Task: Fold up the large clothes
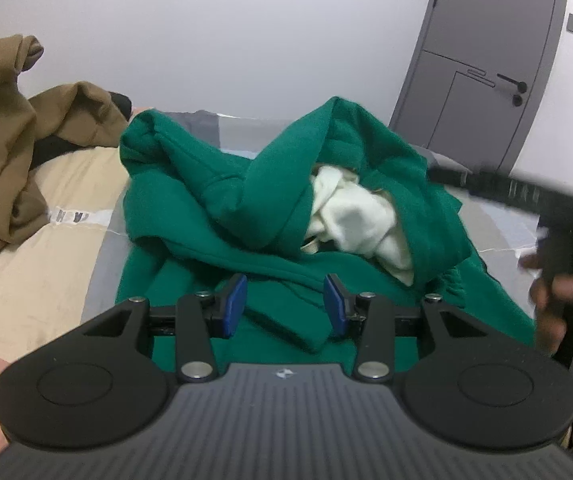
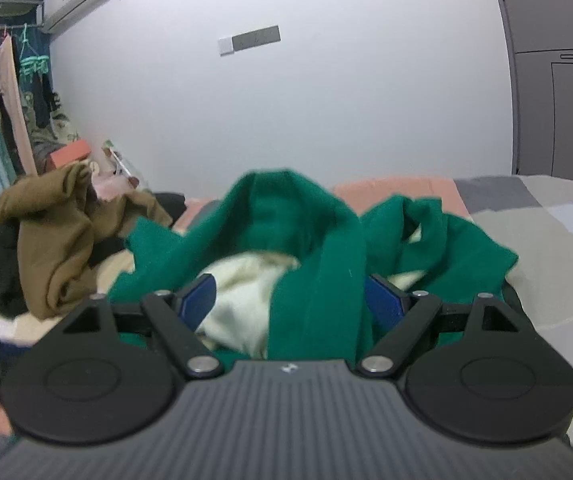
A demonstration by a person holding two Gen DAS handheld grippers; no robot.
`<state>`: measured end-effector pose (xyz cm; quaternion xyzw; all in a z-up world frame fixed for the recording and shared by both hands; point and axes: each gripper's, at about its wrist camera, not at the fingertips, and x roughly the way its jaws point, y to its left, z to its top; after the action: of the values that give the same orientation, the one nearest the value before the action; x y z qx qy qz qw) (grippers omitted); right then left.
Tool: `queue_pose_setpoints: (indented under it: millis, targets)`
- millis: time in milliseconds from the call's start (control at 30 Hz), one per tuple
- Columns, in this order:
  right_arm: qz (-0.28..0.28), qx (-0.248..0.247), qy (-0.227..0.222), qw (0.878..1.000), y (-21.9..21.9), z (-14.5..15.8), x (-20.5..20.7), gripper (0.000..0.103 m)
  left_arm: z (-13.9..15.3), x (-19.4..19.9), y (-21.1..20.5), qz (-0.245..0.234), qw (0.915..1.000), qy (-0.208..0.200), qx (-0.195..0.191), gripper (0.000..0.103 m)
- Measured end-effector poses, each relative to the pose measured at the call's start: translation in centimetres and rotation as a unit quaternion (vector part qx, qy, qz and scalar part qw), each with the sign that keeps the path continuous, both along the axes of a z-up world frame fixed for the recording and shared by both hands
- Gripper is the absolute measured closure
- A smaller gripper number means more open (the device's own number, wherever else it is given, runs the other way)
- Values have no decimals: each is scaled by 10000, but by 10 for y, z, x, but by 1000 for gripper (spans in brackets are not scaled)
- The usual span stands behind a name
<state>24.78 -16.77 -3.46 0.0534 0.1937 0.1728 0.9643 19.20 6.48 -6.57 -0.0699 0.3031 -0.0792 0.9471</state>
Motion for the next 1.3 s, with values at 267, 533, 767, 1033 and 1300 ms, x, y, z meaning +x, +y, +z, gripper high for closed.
queue_pose_setpoints:
  millis: [267, 533, 767, 1033, 1300]
  targets:
    - [-412, 140, 242, 9988, 22, 13, 57, 20, -18, 11, 22, 132, 9994, 199, -247, 55]
    - [-976, 356, 867, 9908, 35, -2, 123, 20, -24, 24, 46, 278, 9979, 233, -543, 55]
    - [-1096, 54, 860, 9902, 49, -9, 158, 20, -30, 29, 69, 511, 9939, 293, -929, 55]
    - [-663, -701, 1166, 9885, 72, -26, 160, 68, -34, 32, 81, 644, 9917, 319, -1068, 55]
    - [359, -253, -137, 9989, 46, 39, 58, 89, -22, 19, 96, 849, 9869, 7, -1374, 55]
